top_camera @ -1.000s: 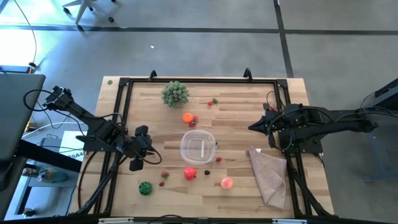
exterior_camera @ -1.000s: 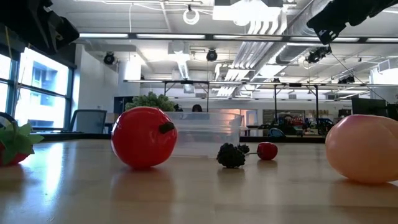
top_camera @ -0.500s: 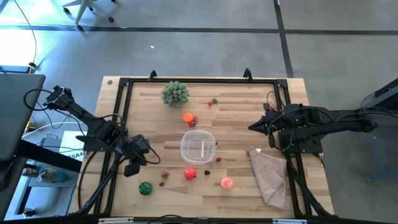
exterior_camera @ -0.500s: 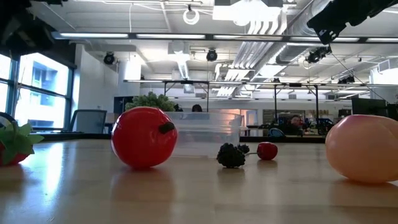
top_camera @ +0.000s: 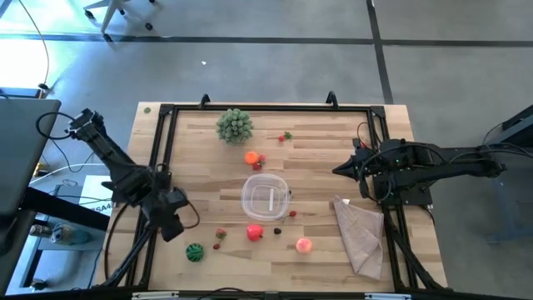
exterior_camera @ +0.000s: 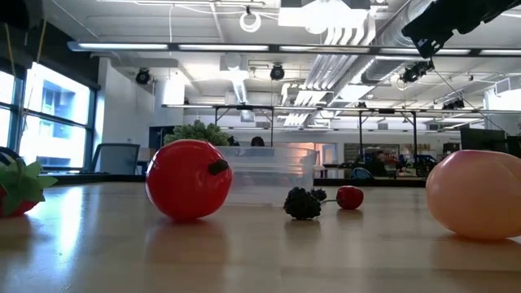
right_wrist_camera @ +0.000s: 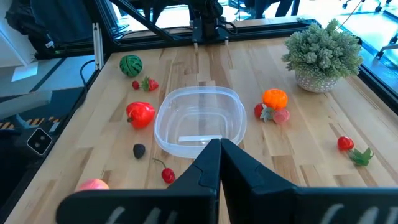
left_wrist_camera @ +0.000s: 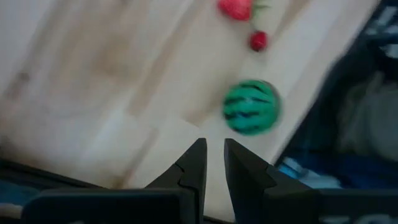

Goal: Pick and placing Produce into tupperware
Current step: Put the watermelon into the transparent container

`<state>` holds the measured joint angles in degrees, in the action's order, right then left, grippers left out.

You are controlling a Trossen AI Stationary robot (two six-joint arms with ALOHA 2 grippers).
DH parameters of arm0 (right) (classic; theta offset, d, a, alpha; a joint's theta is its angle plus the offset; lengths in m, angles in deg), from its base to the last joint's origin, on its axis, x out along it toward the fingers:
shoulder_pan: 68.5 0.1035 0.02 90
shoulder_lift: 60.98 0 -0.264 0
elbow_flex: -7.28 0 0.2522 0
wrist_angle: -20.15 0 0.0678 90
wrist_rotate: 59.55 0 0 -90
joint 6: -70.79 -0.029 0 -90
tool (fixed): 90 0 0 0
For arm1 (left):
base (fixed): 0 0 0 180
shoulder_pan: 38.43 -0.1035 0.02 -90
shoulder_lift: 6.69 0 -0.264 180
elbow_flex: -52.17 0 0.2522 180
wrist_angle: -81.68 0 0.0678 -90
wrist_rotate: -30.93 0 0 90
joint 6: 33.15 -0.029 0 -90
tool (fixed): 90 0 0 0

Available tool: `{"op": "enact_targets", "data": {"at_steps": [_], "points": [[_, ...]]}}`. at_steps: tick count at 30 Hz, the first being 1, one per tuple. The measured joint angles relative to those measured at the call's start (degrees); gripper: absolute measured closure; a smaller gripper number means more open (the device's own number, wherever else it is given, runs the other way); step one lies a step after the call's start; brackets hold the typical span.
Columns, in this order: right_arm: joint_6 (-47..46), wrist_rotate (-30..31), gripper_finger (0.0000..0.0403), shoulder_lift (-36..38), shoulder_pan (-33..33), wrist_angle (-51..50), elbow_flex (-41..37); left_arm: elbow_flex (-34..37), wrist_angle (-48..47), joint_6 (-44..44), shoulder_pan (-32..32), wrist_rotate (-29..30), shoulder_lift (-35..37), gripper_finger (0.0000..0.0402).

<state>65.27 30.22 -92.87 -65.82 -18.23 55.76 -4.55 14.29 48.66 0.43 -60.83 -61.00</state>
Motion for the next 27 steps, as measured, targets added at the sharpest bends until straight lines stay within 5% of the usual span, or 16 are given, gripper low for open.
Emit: {"op": "enact_targets", "data": {"at_steps": [7, 13, 18, 27], "points": [[0.0, 0.0, 0.0403, 0.0, 0.0, 0.0, 0.0, -5.9, -2.3, 9.7, 6.9, 5.9, -4.8, 0.0355], [0.0, 0.0, 0.0403, 0.0, 0.0, 0.0, 0.0, -13.8, -13.6, 14.6, 8.5, 5.2, -14.4, 0.0355], [0.0, 0.0, 0.0403, 0.0, 0.0, 0.0, 0.0, -20.8, -19.2, 3.8, 8.4, 6.7, -22.3, 0.0355], [0.0, 0.0, 0.0403, 0.0, 0.0, 0.0, 0.0, -22.9, -8.1, -18.4, 8.4, 7.1, -29.5, 0.0355]]}}
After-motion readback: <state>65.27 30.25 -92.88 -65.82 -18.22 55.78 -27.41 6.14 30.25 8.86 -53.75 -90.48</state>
